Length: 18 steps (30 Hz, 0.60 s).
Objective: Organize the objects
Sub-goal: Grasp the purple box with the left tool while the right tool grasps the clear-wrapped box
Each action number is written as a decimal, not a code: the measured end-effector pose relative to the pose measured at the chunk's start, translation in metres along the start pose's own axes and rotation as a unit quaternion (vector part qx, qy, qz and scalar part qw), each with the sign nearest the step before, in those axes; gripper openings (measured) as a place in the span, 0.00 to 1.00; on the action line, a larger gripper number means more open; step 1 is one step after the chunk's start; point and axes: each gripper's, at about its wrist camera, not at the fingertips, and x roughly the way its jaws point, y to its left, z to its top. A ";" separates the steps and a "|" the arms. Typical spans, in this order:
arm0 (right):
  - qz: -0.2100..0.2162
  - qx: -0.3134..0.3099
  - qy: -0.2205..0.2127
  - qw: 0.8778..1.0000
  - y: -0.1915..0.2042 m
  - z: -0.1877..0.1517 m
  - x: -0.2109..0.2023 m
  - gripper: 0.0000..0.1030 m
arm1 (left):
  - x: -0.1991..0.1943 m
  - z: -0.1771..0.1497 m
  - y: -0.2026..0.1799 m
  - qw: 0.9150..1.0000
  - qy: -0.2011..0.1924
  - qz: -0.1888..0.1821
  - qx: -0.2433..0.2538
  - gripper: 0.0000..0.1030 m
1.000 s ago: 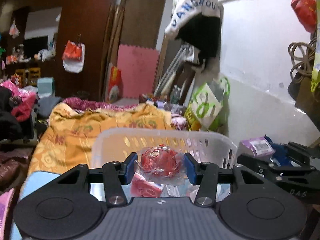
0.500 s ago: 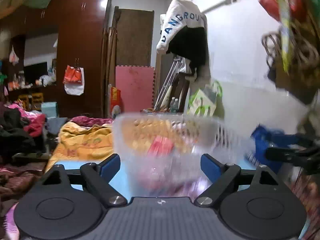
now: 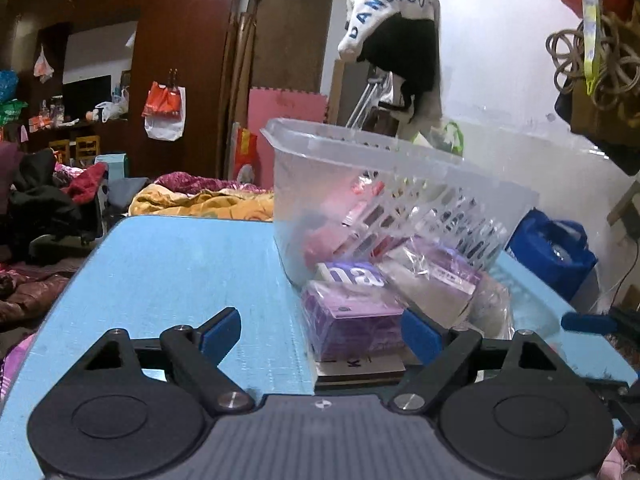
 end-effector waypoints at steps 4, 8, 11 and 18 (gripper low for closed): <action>-0.003 0.013 0.006 1.000 -0.010 0.010 0.009 0.99 | 0.006 0.001 -0.012 1.000 0.009 0.005 0.025 0.87; 0.006 0.021 0.043 0.999 -0.022 0.010 0.024 0.92 | 0.016 0.002 -0.021 0.999 0.020 0.002 0.034 0.87; 0.031 0.019 0.076 0.996 -0.026 0.014 0.038 0.92 | 0.016 0.002 -0.019 0.999 0.021 0.000 0.031 0.87; 0.048 0.024 0.091 0.994 -0.028 0.015 0.045 0.71 | 0.019 0.002 -0.014 0.999 0.030 -0.012 0.015 0.88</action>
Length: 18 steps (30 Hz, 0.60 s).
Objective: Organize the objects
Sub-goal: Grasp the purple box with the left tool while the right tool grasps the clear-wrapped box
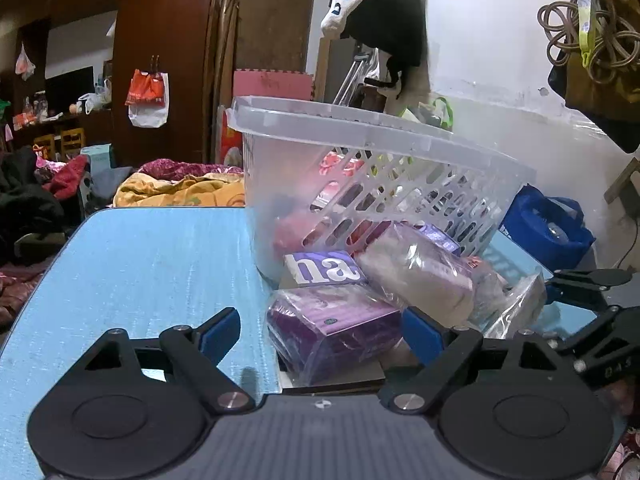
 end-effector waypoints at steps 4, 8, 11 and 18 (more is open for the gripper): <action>-0.017 -0.007 -0.019 1.000 0.004 -0.004 -0.012 0.71 | 0.001 0.001 -0.004 1.000 -0.001 0.002 0.003 0.88; -0.017 -0.006 -0.024 1.000 0.010 -0.013 -0.012 0.71 | 0.003 0.002 -0.009 1.000 -0.004 0.004 0.009 0.88; -0.032 -0.001 -0.052 0.998 0.010 -0.015 -0.021 0.71 | 0.005 0.002 -0.015 1.000 0.000 0.002 0.021 0.88; -0.035 0.016 -0.069 0.997 0.005 -0.017 -0.025 0.71 | -0.009 -0.005 -0.017 0.999 -0.014 0.032 0.040 0.81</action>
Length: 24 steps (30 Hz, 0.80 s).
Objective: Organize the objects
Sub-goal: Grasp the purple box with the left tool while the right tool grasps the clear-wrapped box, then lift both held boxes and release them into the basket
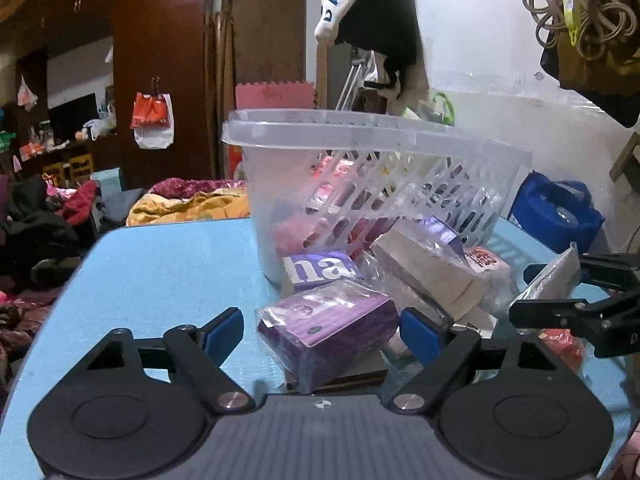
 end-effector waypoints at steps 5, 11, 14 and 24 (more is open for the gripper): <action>-0.004 -0.002 -0.007 1.000 0.001 0.003 -0.001 0.70 | -0.001 0.001 0.001 1.000 -0.008 0.004 0.007 0.75; -0.008 0.000 -0.017 1.000 0.001 0.002 -0.003 0.70 | -0.012 -0.001 0.002 0.999 -0.045 0.003 0.001 0.75; -0.013 0.000 -0.028 1.000 0.001 0.002 -0.005 0.70 | -0.014 0.000 0.003 0.998 -0.055 -0.001 -0.005 0.75; -0.026 -0.025 -0.100 0.994 0.008 0.053 -0.050 0.70 | -0.059 0.052 0.006 0.992 -0.106 -0.054 -0.028 0.75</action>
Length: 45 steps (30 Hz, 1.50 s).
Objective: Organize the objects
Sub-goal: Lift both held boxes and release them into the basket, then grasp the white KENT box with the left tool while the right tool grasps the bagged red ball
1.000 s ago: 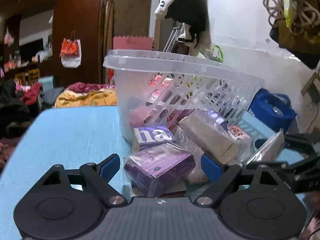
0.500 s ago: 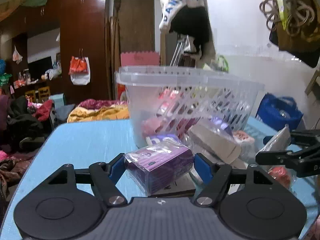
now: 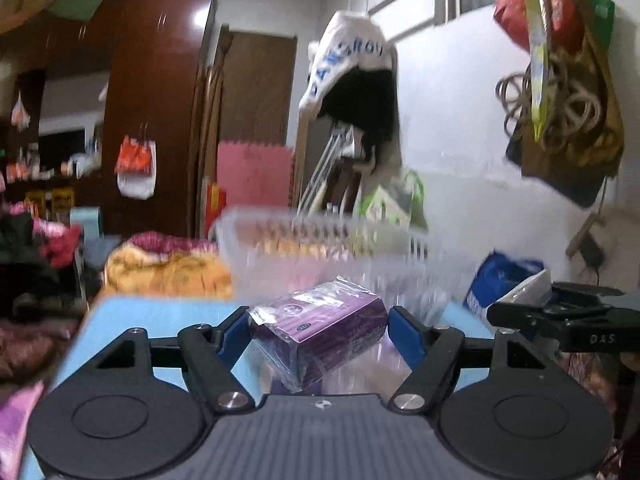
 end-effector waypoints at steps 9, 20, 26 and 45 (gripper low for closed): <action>-0.038 -0.046 0.048 0.997 -0.016 0.087 0.092 0.70 | 0.102 0.086 0.004 0.998 0.053 0.022 -0.029 0.75; -0.064 -0.060 0.062 0.994 -0.017 0.079 0.104 0.99 | 0.131 0.070 0.030 0.992 0.099 0.011 -0.075 0.79; -0.028 -0.045 0.037 0.998 -0.012 0.072 0.055 1.00 | 0.088 0.067 0.020 0.997 0.057 -0.002 -0.043 0.90; 0.025 -0.028 0.105 0.994 0.015 -0.073 0.012 1.00 | 0.040 -0.062 0.041 0.989 0.142 0.022 -0.034 1.00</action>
